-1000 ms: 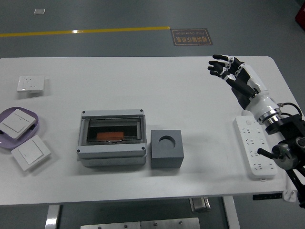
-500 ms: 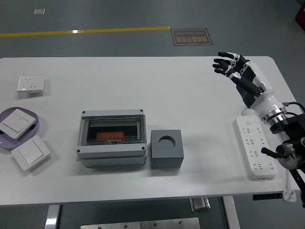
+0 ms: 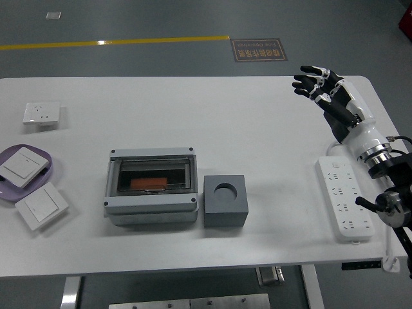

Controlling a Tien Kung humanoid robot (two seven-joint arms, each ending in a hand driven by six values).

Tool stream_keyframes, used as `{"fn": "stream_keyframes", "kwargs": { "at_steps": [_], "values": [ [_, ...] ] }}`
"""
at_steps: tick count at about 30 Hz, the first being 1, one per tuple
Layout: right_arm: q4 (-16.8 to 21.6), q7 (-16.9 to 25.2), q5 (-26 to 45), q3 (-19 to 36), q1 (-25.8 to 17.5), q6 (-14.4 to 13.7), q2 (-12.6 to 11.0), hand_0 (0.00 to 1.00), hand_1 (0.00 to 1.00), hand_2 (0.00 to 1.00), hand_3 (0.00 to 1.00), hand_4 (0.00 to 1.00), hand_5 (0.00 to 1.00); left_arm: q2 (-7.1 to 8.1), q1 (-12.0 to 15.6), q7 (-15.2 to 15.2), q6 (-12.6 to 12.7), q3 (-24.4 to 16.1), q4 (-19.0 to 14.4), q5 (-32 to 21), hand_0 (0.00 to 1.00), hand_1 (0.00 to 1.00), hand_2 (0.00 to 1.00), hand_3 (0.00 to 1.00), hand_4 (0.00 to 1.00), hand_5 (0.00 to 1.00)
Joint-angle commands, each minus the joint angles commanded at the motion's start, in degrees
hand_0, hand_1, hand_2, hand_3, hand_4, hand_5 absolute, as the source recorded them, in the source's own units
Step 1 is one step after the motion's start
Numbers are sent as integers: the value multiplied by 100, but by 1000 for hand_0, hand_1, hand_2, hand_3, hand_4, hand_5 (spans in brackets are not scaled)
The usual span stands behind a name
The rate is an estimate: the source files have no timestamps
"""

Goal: Pick up the cylinder from the cube,place it in the box,flap close box

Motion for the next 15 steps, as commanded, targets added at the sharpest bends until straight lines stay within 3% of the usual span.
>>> {"fn": "stream_keyframes", "kwargs": {
  "at_steps": [15],
  "values": [
    [-18,33,36,-41,36,-35,-46,789,699,687,692,768,363,16,-80,-19,4,58,-6,-9,668,681,665,684,694,305]
  ]
}}
